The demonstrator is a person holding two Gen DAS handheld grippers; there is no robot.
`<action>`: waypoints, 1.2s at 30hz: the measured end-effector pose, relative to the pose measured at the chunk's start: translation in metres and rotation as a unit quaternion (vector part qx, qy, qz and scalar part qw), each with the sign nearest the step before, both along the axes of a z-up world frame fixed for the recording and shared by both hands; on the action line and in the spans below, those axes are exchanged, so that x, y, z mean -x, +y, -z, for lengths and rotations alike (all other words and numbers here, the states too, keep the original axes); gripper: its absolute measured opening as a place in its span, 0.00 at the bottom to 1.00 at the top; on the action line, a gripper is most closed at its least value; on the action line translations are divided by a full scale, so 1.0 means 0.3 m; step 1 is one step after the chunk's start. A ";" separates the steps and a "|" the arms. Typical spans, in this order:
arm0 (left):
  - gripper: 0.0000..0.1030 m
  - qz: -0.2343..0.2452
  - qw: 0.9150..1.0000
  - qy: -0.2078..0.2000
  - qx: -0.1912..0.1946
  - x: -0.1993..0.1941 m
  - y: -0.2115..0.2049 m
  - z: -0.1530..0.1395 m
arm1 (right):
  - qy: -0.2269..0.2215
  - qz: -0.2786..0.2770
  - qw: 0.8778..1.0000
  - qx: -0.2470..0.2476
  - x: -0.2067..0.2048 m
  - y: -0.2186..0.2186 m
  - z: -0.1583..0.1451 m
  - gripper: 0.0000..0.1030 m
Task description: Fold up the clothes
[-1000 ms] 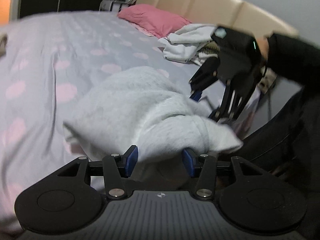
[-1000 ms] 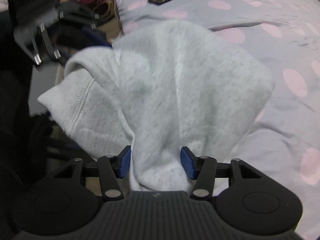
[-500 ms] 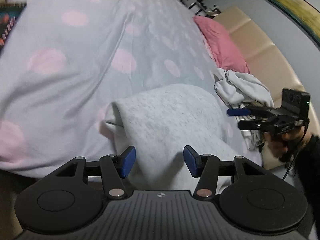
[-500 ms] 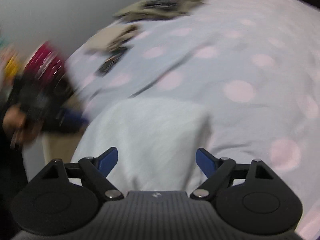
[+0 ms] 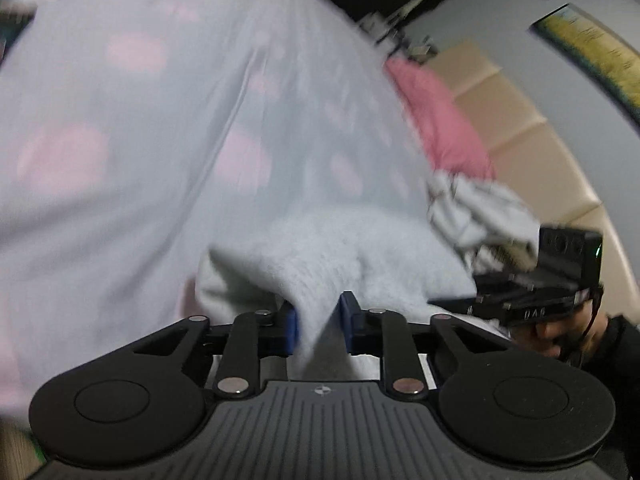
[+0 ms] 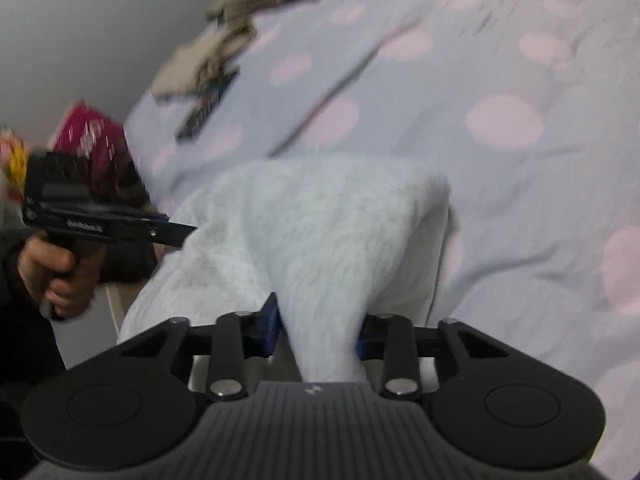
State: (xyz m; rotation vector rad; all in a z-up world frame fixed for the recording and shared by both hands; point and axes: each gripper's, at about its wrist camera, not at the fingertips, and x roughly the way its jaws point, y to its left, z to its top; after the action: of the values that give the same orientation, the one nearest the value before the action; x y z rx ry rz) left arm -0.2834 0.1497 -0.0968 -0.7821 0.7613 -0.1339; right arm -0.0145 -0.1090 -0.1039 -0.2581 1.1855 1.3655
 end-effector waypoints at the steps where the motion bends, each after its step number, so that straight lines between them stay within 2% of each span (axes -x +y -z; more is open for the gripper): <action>1: 0.17 -0.007 1.000 -0.014 -0.006 -0.011 0.013 -0.024 | -0.002 0.005 1.000 -0.010 -0.009 0.003 -0.012 0.31; 5: 0.16 -0.020 0.997 -0.068 -0.039 -0.059 0.061 -0.122 | -0.015 0.016 0.998 -0.054 -0.048 0.021 -0.078 0.23; 9: 0.16 -0.010 0.989 -0.102 -0.104 -0.113 0.061 -0.180 | -0.039 0.024 0.991 -0.123 -0.105 0.032 -0.192 0.22; 11: 0.16 -0.007 0.986 -0.106 -0.129 -0.144 0.056 -0.176 | -0.051 0.033 0.990 -0.127 -0.125 0.059 -0.206 0.22; 13: 0.18 -0.007 0.985 -0.088 -0.147 -0.173 0.059 -0.133 | -0.056 0.043 0.990 -0.123 -0.136 0.087 -0.194 0.23; 15: 0.22 -0.011 0.992 -0.029 -0.122 -0.190 0.081 -0.056 | -0.052 0.045 0.993 -0.091 -0.132 0.113 -0.146 0.24; 17: 0.24 -0.014 0.995 0.013 -0.093 -0.174 0.099 0.003 | -0.049 0.035 0.997 -0.047 -0.113 0.150 -0.087 0.32; 19: 0.32 -0.025 0.998 0.011 -0.063 -0.113 0.114 0.017 | -0.027 -0.001 1.000 0.009 -0.079 0.158 -0.029 0.48; 20: 0.33 -0.035 0.998 0.006 -0.049 -0.074 0.121 0.014 | -0.017 -0.016 0.999 0.022 -0.065 0.147 -0.012 0.51; 22: 0.33 -0.064 0.997 0.005 -0.032 0.002 0.132 -0.006 | -0.012 -0.038 0.999 0.033 -0.043 0.114 0.001 0.52; 25: 0.33 -0.083 0.995 0.003 -0.053 0.082 0.115 -0.053 | -0.064 -0.044 0.995 0.062 -0.028 0.049 -0.038 0.52; 27: 0.33 -0.071 0.996 0.004 -0.055 0.102 0.093 -0.075 | -0.081 -0.030 0.994 0.066 -0.026 0.005 -0.081 0.52; 30: 0.34 -0.030 0.998 0.016 -0.047 0.095 0.040 -0.089 | -0.054 0.003 0.998 0.044 -0.029 -0.044 -0.129 0.53; 33: 0.35 -0.025 0.995 0.021 -0.094 0.137 -0.042 -0.109 | -0.053 0.032 0.997 0.038 -0.002 -0.069 -0.136 0.53; 36: 0.36 -0.020 0.981 -0.001 -0.191 0.210 -0.151 -0.131 | -0.085 0.053 0.994 0.042 0.034 -0.067 -0.158 0.53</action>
State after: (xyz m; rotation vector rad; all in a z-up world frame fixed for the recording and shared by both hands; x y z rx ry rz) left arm -0.3465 0.1043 -0.0576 -0.4303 0.7401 0.0478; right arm -0.0247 -0.1293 -0.0565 -0.3588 1.0991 1.1790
